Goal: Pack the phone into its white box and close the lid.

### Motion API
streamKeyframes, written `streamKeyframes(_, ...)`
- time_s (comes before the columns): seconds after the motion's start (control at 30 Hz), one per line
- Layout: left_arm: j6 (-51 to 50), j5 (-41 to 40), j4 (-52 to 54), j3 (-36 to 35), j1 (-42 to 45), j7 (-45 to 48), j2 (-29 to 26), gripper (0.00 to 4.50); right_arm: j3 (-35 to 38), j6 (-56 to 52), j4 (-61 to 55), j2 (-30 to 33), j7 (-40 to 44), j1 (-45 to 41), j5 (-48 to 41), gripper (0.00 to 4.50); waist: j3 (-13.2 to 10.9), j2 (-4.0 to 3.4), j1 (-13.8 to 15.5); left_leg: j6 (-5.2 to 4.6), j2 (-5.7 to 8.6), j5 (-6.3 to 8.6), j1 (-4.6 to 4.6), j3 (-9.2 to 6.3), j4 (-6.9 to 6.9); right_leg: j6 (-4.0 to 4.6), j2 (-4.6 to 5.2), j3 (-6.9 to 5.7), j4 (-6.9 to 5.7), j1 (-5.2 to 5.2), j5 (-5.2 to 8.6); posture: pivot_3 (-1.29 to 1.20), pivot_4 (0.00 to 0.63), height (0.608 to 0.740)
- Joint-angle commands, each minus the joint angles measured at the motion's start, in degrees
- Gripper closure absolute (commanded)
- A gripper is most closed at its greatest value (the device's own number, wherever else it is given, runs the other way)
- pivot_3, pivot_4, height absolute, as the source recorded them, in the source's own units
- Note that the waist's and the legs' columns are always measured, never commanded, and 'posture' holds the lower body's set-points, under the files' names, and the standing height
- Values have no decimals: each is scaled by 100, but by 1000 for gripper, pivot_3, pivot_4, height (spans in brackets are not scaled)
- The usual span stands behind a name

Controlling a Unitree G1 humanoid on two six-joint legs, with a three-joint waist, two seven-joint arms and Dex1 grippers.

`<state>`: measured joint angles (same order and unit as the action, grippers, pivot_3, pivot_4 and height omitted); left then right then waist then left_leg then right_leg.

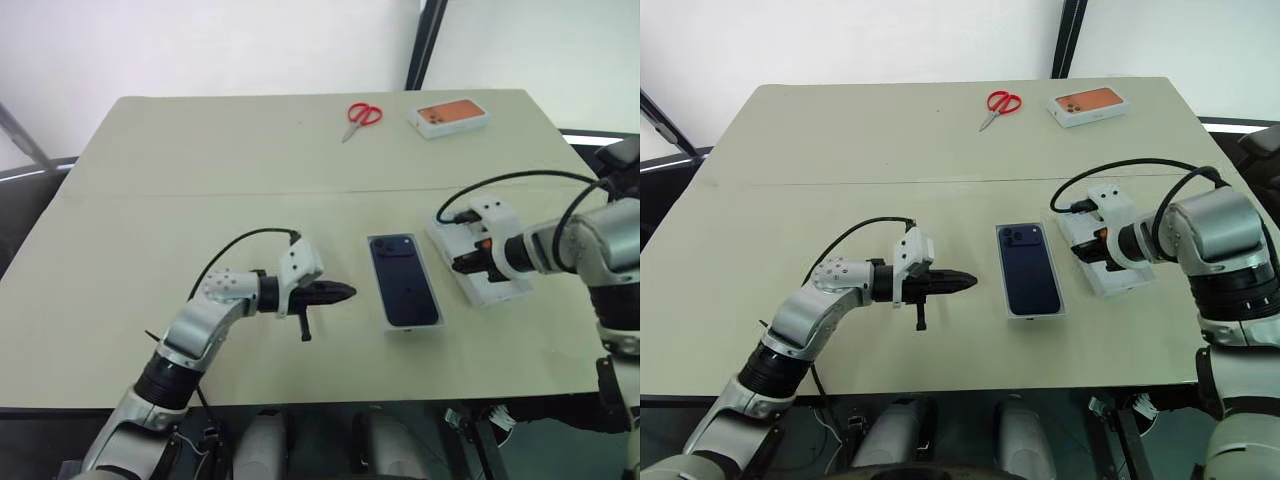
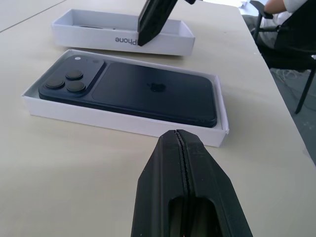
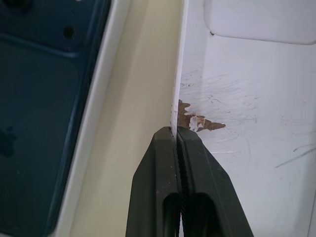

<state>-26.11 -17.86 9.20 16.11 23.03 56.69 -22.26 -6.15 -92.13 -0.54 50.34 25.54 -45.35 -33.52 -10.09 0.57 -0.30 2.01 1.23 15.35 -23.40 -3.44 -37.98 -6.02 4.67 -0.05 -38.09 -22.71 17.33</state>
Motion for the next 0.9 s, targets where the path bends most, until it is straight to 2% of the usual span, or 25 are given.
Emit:
streamKeyframes(0.03,-63,-184,188,-204,25,-102,6,4500,682,-37,176,-64,-439,-503,-539,4443,-1,-1,-23,0,0,0,0,1,0,0,0,1,0,0,0,0,150,740)
streamKeyframes(0.07,-80,-217,162,-252,35,-133,10,4500,970,-37,71,-188,-435,-566,-704,4443,-1,-1,-28,0,1,0,-1,2,0,0,1,2,0,-1,0,0,150,740)
streamKeyframes(0.17,-97,-267,-55,-442,81,-218,-3,4500,2244,-37,-46,-691,-457,-563,-2007,4443,-1,-1,-40,-1,-3,1,-3,0,4,0,-4,1,0,-4,0,0,150,740)
streamKeyframes(0.27,-50,-262,-210,-526,111,-220,-48,4500,2653,-37,344,-844,-1059,-464,-3785,4443,-1,-1,-36,-3,-7,2,-1,0,4,-1,-8,0,-2,-3,0,0,150,740)
streamKeyframes(0.37,-10,-276,-400,-666,205,-254,-48,4500,2517,172,585,-870,-2071,-197,-5857,4443,-1,0,-20,-3,-4,2,-3,3,2,-1,-2,0,0,-1,0,0,150,740)
streamKeyframes(0.4,-27,-321,-472,-756,260,-280,-32,4500,2142,605,481,-713,-2559,92,-6864,4443,-2,1,-17,-4,-5,2,-3,2,2,-1,-1,0,1,1,0,0,150,740)
streamKeyframes(0.47,-55,-385,-602,-924,369,-329,-22,4500,1580,1090,111,-535,-2853,531,-7831,4443,-4,4,-17,-8,-5,4,-5,-1,-2,-1,0,-5,3,4,0,0,150,740)
streamKeyframes(0.6,11,-422,-845,-1172,490,-355,-86,4500,1118,1524,-474,-699,-2746,1038,-7948,4443,-5,2,-68,-11,-5,6,-5,4,-3,-1,-4,0,0,0,0,0,150,740)
streamKeyframes(0.77,71,-342,-829,-1117,438,-294,-196,4500,901,2131,-910,-1248,-3383,1581,-7948,4443,-4,2,-53,-15,-14,8,-3,0,-1,-1,-16,0,-2,-3,0,0,150,740)
streamKeyframes(0.9,82,-257,-626,-891,261,-239,-252,4500,959,2490,-1002,-1801,-4305,1910,-7948,4443,-4,2,-38,-14,-9,8,-4,2,-3,-1,-6,1,-1,-1,0,0,150,740)
